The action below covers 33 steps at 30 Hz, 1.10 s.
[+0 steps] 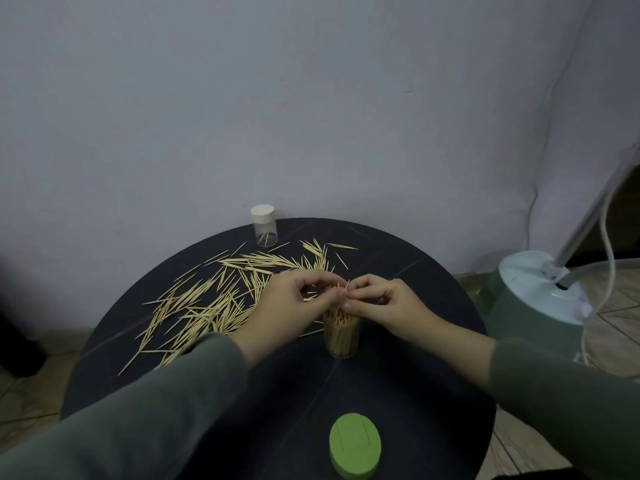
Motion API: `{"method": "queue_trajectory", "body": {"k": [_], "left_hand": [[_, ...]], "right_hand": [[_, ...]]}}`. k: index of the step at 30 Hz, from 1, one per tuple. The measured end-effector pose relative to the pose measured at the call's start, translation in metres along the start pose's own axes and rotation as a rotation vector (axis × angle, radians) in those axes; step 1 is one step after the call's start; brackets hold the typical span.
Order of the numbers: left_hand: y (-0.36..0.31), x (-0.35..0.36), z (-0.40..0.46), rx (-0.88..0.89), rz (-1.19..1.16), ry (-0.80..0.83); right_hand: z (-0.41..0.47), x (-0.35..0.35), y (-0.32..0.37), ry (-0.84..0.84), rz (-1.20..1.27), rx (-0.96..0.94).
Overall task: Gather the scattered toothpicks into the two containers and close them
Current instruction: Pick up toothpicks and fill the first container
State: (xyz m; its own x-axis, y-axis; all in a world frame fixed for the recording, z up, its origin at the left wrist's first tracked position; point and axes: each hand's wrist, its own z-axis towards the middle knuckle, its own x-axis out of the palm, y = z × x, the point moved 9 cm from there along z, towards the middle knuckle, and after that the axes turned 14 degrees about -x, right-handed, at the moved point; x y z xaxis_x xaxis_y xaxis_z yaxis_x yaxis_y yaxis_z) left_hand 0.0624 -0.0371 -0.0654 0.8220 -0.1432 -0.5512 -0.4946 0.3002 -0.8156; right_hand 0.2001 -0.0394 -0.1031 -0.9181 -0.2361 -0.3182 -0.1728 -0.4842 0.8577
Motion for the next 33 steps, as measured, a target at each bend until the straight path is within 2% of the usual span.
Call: {"method": "queue_trajectory", "body": {"k": [5,8,11,14,17,19,21,23,26,28,31,33], "left_hand": [[0.004,0.001,0.001,0.053,0.034,-0.015],[0.009,0.003,0.002,0.028,-0.028,0.011],[0.011,0.004,0.001,0.025,-0.039,0.015],[0.003,0.005,-0.003,0.137,0.148,-0.034],[-0.007,0.008,-0.009,0.233,0.292,-0.069],[-0.006,0.017,-0.014,0.277,0.405,0.027],[-0.002,0.027,-0.019,0.347,0.616,0.13],[-0.004,0.026,-0.021,0.435,0.751,0.131],[-0.018,0.017,-0.02,0.552,0.817,0.005],[-0.025,0.009,-0.02,0.566,0.794,-0.071],[-0.033,0.01,-0.024,0.566,0.755,-0.076],[-0.037,0.022,-0.028,0.605,0.835,-0.048]], "right_hand": [[0.001,-0.004,0.003,0.039,-0.066,-0.048],[0.0,-0.006,0.004,0.079,-0.142,-0.077],[-0.001,-0.004,-0.001,0.171,-0.24,-0.026],[-0.003,0.002,-0.003,0.263,-0.295,0.001],[-0.002,0.005,0.004,0.27,-0.257,-0.016],[0.0,0.006,0.007,0.275,-0.251,-0.028],[0.001,0.006,0.009,0.282,-0.245,-0.04],[0.003,0.006,0.01,0.289,-0.249,-0.041],[0.005,0.006,0.008,0.283,-0.253,-0.036],[0.006,0.006,0.007,0.282,-0.264,-0.028],[0.006,0.005,0.005,0.273,-0.268,-0.026],[0.006,0.003,0.004,0.253,-0.273,-0.044]]}}
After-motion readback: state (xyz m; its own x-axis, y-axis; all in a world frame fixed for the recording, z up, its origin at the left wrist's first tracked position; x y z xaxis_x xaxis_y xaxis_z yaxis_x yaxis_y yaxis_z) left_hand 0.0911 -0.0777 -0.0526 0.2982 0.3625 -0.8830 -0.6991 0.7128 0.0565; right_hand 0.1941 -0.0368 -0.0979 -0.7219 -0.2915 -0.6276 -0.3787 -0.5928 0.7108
